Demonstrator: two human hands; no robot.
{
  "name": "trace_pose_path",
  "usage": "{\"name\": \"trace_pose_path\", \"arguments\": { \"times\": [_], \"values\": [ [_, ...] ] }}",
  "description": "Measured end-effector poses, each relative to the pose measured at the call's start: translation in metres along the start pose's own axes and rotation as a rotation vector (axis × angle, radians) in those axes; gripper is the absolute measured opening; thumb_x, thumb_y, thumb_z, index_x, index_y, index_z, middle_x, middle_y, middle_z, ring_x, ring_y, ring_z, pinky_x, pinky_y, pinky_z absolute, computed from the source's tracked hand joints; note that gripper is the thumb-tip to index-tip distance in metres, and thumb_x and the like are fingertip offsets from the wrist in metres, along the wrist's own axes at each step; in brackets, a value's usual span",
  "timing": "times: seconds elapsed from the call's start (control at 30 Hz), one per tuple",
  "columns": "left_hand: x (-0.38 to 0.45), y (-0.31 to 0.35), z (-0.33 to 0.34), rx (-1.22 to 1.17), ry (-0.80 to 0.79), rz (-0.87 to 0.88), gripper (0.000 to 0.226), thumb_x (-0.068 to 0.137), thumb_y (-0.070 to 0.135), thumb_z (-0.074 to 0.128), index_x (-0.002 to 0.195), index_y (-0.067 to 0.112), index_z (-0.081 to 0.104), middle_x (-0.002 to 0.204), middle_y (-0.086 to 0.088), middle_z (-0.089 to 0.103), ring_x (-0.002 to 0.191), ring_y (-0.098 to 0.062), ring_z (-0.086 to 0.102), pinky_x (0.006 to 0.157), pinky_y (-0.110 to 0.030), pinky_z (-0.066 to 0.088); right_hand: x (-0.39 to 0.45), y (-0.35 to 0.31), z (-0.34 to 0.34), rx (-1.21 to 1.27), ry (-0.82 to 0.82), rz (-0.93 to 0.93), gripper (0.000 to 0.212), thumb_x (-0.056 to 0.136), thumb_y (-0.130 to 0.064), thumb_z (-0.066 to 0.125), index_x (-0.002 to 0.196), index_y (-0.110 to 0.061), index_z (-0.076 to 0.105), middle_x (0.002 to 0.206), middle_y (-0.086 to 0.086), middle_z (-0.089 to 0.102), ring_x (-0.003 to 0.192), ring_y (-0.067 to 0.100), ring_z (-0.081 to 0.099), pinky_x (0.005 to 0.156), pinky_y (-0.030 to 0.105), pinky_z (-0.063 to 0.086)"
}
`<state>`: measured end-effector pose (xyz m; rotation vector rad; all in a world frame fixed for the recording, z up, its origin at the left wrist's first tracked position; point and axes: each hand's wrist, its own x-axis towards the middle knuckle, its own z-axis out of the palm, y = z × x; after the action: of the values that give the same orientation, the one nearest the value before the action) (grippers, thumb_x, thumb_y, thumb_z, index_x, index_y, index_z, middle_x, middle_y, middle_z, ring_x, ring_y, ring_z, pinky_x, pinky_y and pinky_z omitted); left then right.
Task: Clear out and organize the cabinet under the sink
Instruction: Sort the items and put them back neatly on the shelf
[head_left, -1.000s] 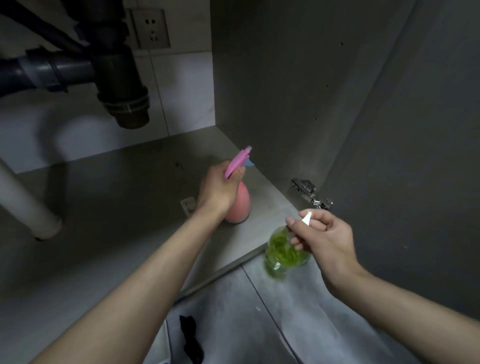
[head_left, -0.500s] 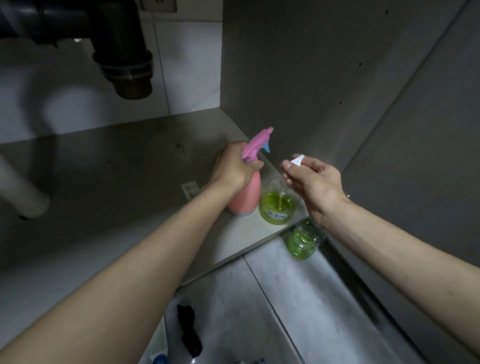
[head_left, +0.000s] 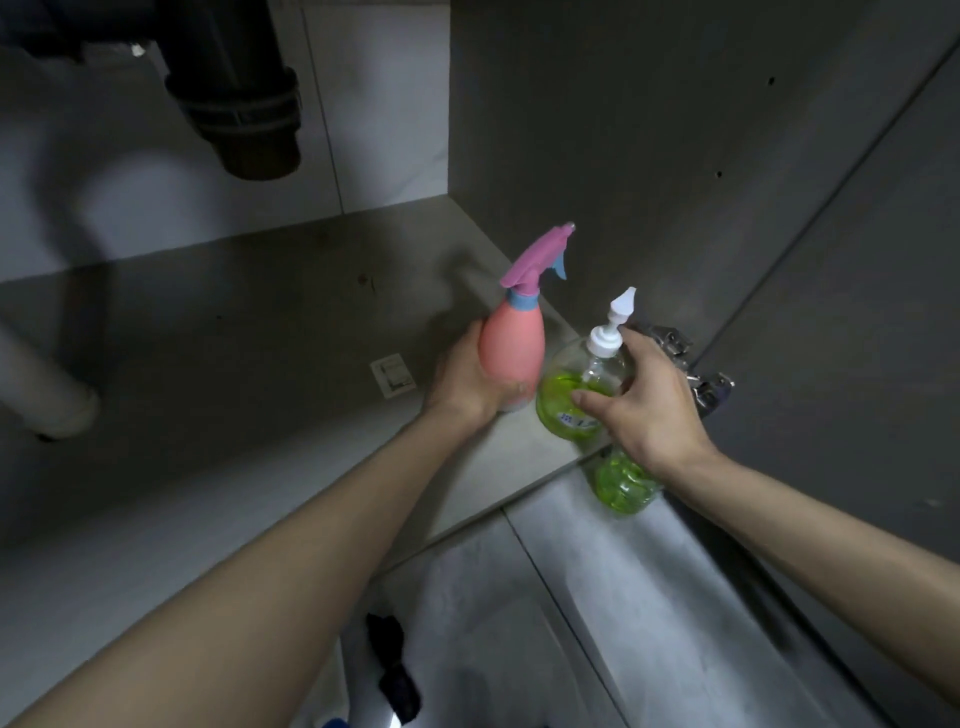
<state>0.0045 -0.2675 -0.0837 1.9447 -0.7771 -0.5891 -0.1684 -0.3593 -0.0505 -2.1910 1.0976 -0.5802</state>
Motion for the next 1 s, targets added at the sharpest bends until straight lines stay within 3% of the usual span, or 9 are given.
{"name": "trace_pose_path", "arguments": {
  "times": [0.07, 0.17, 0.27, 0.47, 0.63, 0.73, 0.93, 1.0],
  "values": [
    [0.024, 0.009, 0.002, -0.057, -0.064, -0.015, 0.088, 0.063, 0.008, 0.090, 0.140, 0.014, 0.047, 0.133, -0.007, 0.060, 0.115, -0.026, 0.060, 0.099, -0.042, 0.050, 0.009, 0.000, -0.003, -0.033, -0.032, -0.024, 0.070, 0.072, -0.027, 0.087, 0.133, -0.025, 0.053, 0.115, 0.004, 0.068, 0.104, 0.030, 0.066, 0.091, 0.039, 0.052],
    [0.054, 0.019, 0.010, -0.093, -0.056, -0.010, 0.088, 0.063, 0.001, 0.090, 0.140, 0.006, 0.047, 0.134, -0.012, 0.059, 0.111, -0.023, 0.058, 0.094, -0.033, 0.049, 0.017, 0.001, -0.001, -0.132, -0.032, -0.068, 0.064, 0.071, -0.038, 0.085, 0.126, -0.032, 0.052, 0.121, -0.005, 0.066, 0.110, 0.025, 0.063, 0.088, 0.039, 0.051],
    [0.081, 0.029, 0.017, -0.066, -0.089, 0.006, 0.087, 0.066, -0.004, 0.087, 0.142, 0.004, 0.047, 0.135, -0.012, 0.059, 0.120, -0.027, 0.058, 0.100, -0.037, 0.049, 0.020, 0.003, 0.002, -0.203, -0.027, -0.097, 0.061, 0.070, -0.048, 0.078, 0.120, -0.037, 0.047, 0.122, -0.007, 0.062, 0.110, 0.028, 0.062, 0.082, 0.038, 0.049],
    [0.107, 0.030, 0.013, -0.042, -0.138, 0.032, 0.089, 0.068, -0.005, 0.086, 0.144, 0.005, 0.042, 0.139, -0.012, 0.056, 0.124, -0.029, 0.055, 0.100, -0.036, 0.048, 0.026, 0.011, 0.005, -0.165, -0.031, -0.109, 0.064, 0.065, -0.046, 0.079, 0.122, -0.038, 0.051, 0.106, -0.012, 0.061, 0.100, 0.022, 0.062, 0.073, 0.029, 0.038],
    [0.108, 0.023, 0.008, -0.039, -0.138, 0.034, 0.093, 0.068, 0.000, 0.087, 0.147, 0.008, 0.039, 0.142, -0.010, 0.053, 0.126, -0.028, 0.054, 0.104, -0.042, 0.047, 0.030, 0.005, 0.010, -0.155, 0.009, -0.068, 0.068, 0.065, -0.055, 0.081, 0.122, -0.036, 0.049, 0.121, -0.006, 0.062, 0.110, 0.026, 0.061, 0.085, 0.043, 0.051],
    [0.102, 0.019, 0.006, -0.089, -0.118, 0.046, 0.089, 0.070, -0.006, 0.083, 0.146, 0.005, 0.039, 0.142, -0.013, 0.053, 0.127, -0.030, 0.053, 0.106, -0.045, 0.046, 0.037, -0.001, 0.017, -0.185, 0.046, -0.013, 0.067, 0.069, -0.056, 0.079, 0.122, -0.030, 0.047, 0.123, -0.001, 0.059, 0.111, 0.034, 0.060, 0.086, 0.046, 0.051],
    [0.081, 0.015, 0.005, -0.123, -0.068, 0.026, 0.078, 0.073, -0.017, 0.074, 0.142, -0.002, 0.042, 0.130, -0.024, 0.058, 0.116, -0.035, 0.059, 0.094, -0.037, 0.051, 0.057, -0.006, 0.020, -0.153, 0.052, 0.051, 0.070, 0.075, -0.046, 0.081, 0.130, -0.019, 0.047, 0.127, 0.008, 0.056, 0.114, 0.038, 0.059, 0.092, 0.048, 0.049],
    [0.074, 0.014, 0.005, -0.108, -0.044, 0.022, 0.070, 0.077, -0.016, 0.071, 0.139, -0.002, 0.044, 0.123, -0.020, 0.059, 0.106, -0.032, 0.060, 0.083, -0.027, 0.051, 0.056, -0.005, 0.017, -0.109, 0.027, 0.049, 0.071, 0.076, -0.042, 0.082, 0.134, -0.017, 0.048, 0.129, 0.009, 0.056, 0.118, 0.035, 0.057, 0.097, 0.047, 0.047]
  ]
}}
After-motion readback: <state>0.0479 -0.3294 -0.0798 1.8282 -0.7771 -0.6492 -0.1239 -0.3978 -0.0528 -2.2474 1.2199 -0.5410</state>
